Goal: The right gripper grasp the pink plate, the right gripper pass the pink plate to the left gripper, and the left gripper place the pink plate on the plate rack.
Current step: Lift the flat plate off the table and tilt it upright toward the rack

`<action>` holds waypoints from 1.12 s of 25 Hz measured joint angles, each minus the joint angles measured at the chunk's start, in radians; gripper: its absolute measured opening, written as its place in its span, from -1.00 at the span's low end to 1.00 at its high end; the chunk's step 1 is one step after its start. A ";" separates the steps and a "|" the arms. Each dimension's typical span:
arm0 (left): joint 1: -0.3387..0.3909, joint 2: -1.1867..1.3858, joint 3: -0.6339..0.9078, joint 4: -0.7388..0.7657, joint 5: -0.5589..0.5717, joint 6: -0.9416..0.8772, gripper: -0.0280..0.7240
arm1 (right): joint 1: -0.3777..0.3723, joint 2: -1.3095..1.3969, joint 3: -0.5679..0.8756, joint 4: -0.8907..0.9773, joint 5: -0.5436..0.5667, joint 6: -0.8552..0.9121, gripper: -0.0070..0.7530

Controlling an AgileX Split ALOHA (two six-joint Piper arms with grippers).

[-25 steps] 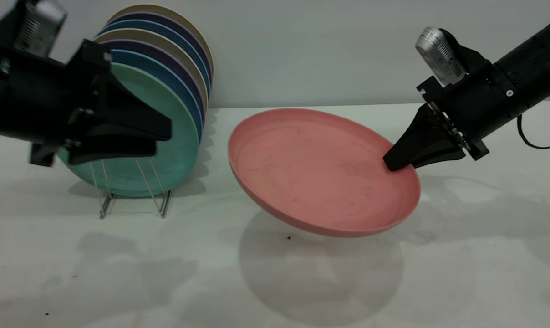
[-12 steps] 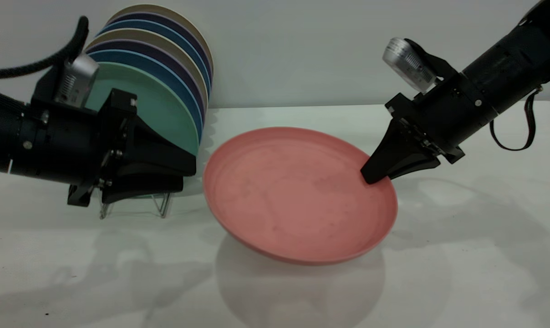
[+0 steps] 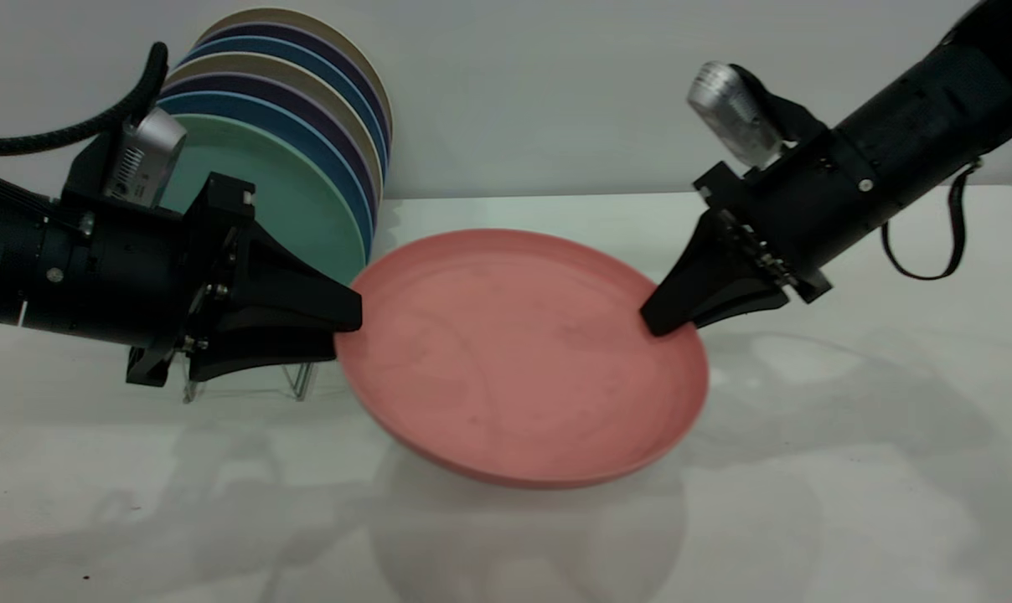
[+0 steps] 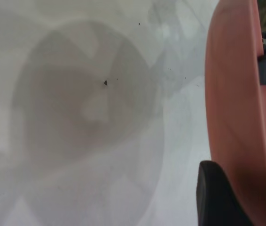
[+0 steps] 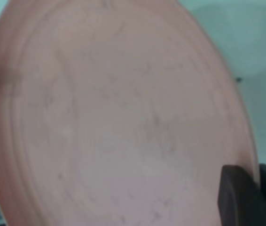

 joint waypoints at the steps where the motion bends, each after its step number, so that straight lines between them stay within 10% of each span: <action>1: 0.000 0.000 0.000 0.000 0.000 0.001 -0.09 | 0.012 0.000 0.000 0.004 0.001 -0.002 -0.94; 21: 0.005 0.004 0.000 -0.002 0.006 0.005 -0.54 | 0.139 -0.004 0.000 0.078 -0.016 -0.056 -0.92; 28: 0.005 0.004 0.000 0.017 0.013 0.010 -0.61 | 0.146 -0.005 0.000 0.103 -0.015 -0.057 -0.37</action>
